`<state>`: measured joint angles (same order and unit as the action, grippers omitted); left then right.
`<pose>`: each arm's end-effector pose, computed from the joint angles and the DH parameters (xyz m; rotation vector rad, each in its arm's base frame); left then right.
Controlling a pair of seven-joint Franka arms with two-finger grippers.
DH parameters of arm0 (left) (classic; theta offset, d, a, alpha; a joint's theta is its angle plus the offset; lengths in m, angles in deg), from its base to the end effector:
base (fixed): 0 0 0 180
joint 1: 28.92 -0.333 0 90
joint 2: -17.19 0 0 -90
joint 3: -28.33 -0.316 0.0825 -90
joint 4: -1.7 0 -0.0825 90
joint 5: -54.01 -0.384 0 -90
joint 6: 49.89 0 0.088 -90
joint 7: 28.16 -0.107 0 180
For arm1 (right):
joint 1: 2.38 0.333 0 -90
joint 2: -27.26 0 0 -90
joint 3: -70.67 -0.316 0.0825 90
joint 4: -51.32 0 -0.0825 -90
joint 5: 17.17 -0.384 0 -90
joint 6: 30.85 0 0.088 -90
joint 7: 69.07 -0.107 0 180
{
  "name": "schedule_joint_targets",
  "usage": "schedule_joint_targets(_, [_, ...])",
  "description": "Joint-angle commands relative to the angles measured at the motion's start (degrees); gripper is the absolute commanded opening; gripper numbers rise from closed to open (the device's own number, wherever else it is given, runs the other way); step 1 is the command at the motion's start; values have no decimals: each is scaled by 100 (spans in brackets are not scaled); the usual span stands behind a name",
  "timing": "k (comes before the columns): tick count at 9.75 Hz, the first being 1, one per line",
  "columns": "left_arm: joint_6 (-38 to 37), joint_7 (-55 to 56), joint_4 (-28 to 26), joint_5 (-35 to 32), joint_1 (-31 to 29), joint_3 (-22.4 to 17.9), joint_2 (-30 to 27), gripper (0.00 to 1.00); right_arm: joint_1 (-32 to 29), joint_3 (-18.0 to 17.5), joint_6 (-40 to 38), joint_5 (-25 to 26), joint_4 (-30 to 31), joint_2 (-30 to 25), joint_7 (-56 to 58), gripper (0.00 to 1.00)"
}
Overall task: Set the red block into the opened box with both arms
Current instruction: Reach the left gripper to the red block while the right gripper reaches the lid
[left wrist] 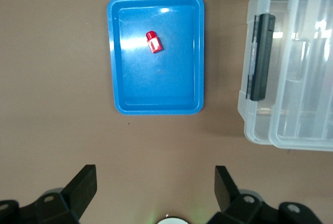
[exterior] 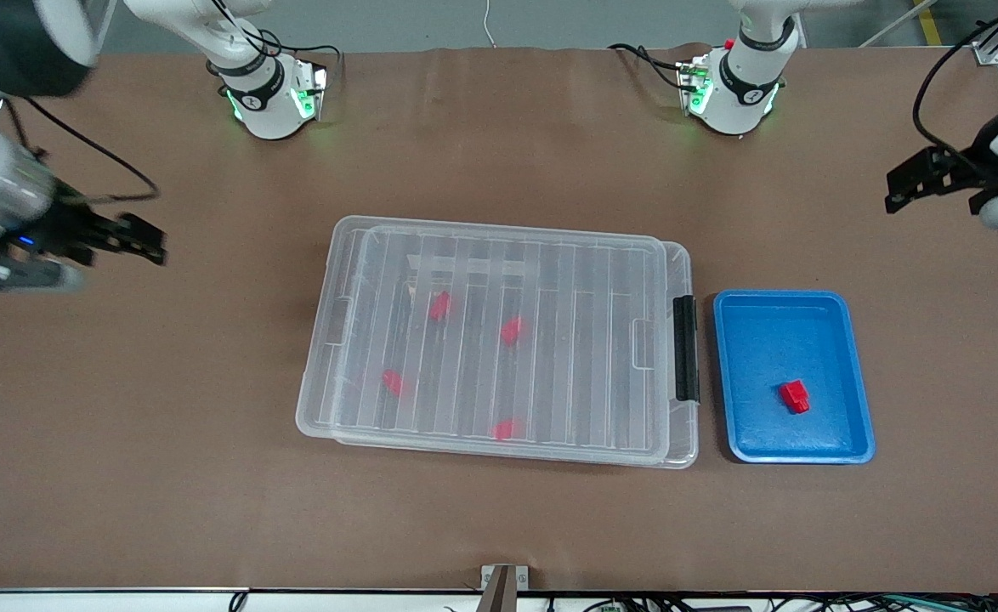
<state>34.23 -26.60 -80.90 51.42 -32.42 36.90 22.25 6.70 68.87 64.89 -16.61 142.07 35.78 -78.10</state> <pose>0.5699 -0.0411 0.6270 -3.1036 0.0898 0.0914 0.5915 0.1115 0.5407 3.1242 0.0521 -0.0934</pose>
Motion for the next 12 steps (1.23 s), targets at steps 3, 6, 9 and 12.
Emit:
schedule_joint_targets(3, [1463,108,-27,-445,-273,-30,1705,100,418,-681,996,163,178,1248,-1600,100])
schedule_joint_targets(6, [2561,972,-19,-428,-291,-30,2943,100,533,-681,1779,303,942,1258,-1602,100])
schedule_joint_targets(9, [3329,1593,-63,-480,-265,-30,3614,100,437,-673,1781,488,989,1249,-1602,100])
schedule_joint_targets(12, [4118,1883,-535,-480,-326,-30,3870,100,376,-672,1773,567,980,1258,-1584,100])
